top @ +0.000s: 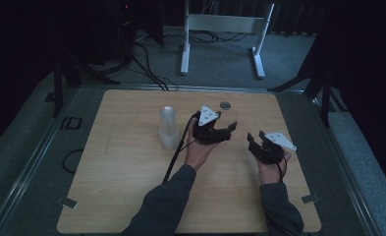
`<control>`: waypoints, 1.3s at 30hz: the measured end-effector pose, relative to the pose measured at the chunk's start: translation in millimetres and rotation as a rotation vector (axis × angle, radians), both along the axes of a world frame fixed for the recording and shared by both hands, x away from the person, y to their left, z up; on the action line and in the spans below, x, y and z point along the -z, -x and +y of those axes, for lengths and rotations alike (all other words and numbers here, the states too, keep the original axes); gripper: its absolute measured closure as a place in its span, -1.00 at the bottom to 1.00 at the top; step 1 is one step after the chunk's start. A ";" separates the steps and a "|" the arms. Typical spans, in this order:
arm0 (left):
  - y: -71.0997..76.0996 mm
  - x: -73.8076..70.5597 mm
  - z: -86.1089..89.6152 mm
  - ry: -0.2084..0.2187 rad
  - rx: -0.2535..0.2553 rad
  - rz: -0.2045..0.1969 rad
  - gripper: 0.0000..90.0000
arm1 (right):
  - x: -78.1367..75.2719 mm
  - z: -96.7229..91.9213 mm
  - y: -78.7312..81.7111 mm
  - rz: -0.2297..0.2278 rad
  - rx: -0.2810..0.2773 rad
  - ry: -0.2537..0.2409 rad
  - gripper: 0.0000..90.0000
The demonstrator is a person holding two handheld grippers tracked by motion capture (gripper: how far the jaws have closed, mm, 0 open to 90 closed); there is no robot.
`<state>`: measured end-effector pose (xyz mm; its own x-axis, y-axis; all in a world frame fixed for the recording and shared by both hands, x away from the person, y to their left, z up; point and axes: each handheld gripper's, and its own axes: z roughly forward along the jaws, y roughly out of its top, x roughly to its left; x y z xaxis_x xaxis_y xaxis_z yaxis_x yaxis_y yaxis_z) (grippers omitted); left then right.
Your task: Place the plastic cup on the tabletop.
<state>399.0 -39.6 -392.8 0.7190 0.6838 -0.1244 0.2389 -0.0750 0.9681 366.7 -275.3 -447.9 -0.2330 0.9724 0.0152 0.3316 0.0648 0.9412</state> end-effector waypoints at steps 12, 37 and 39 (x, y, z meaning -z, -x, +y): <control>3.0 3.4 7.8 -0.001 -0.021 -0.012 -0.34 | -0.5 1.0 -1.4 -0.004 -0.002 0.000 0.09; 11.3 14.1 23.4 0.010 -0.050 -0.036 -0.34 | -0.2 -3.1 -0.5 -0.001 0.006 -0.016 0.09; 11.8 14.3 23.9 0.007 -0.052 -0.038 -0.34 | -0.1 -3.2 -0.3 0.001 0.006 -0.016 0.09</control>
